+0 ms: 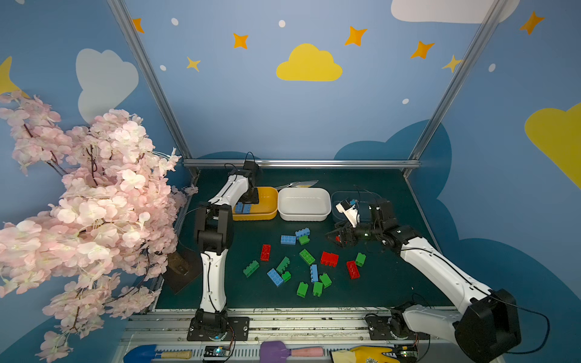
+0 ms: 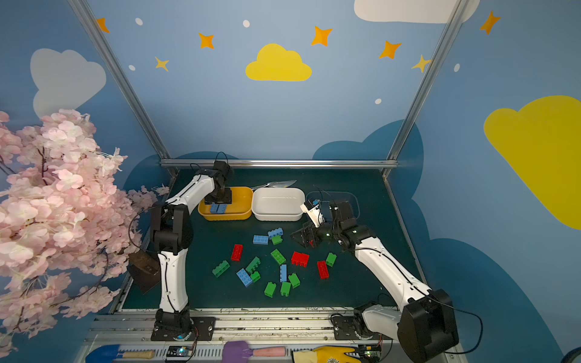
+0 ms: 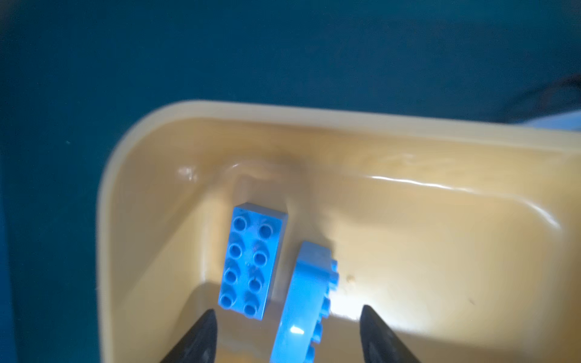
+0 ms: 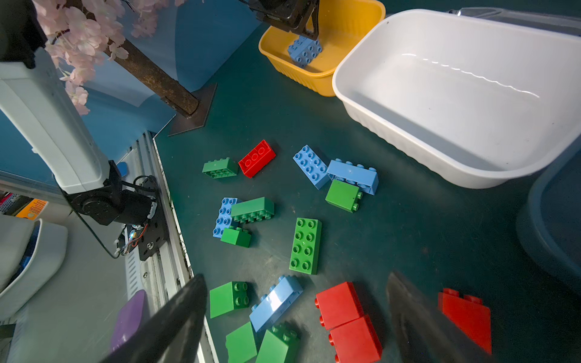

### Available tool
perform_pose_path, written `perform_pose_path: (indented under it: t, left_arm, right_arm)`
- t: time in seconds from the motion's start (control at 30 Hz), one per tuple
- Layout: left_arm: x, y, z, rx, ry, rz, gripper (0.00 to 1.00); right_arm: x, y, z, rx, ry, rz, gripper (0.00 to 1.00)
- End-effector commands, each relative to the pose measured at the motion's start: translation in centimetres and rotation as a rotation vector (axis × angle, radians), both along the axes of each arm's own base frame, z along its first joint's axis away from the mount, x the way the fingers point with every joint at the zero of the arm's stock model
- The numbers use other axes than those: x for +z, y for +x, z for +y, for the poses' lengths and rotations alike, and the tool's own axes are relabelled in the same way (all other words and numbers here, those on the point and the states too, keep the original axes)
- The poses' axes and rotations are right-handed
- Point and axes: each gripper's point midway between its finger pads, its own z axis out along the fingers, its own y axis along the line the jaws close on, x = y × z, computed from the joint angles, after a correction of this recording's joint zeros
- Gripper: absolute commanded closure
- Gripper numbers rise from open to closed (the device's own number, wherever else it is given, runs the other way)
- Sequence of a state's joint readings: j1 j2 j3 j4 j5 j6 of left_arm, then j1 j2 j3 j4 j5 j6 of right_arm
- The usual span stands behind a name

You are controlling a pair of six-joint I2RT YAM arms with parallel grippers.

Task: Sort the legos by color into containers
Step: 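Lift the second light-blue brick into the yellow bin and release it, then lower the left gripper onto a small green brick and grasp it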

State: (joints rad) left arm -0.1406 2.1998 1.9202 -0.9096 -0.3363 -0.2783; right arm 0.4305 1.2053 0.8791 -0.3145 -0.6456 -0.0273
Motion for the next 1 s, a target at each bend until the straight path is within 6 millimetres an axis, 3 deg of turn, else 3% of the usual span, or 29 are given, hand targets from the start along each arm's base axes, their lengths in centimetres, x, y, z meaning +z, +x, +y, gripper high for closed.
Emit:
perform_pose_path:
  t: [0.0,0.13,0.3,0.47,0.63,0.8,0.97]
  left_arm:
    - [4.8,-1.9,-0.9,-0.032,-0.056,-0.035,0.22]
    - [6.5,-5.5,-2.1,-0.058,-0.095,-0.006,0.18]
    - [6.2,-12.1,-4.7,-0.142,-0.147,0.072,0.16]
    - [4.4,-19.3,-6.8,-0.185,-0.165,0.141,0.15]
    - [1.8,-24.6,-7.7,-0.199,-0.193,0.196,0.15]
    - [-1.3,-27.5,-6.8,-0.146,-0.165,0.229,0.16]
    - [-3.4,-27.8,-5.7,-0.134,-0.109,0.235,0.21]
  right_arm:
    - [0.8,-0.1,0.0,0.012,0.003,-0.011,0.12]
    - [0.5,-0.4,-0.1,0.015,0.001,-0.005,0.12]
    - [0.3,-0.9,-0.4,0.021,-0.006,-0.001,0.12]
    - [-0.3,-1.5,-0.6,0.028,-0.019,0.013,0.12]
    - [-0.5,-1.9,-0.7,0.034,-0.016,0.019,0.12]
    - [-0.3,-2.7,-0.7,0.048,-0.001,0.03,0.12]
    - [0.4,-3.8,-0.2,0.085,0.046,0.063,0.12]
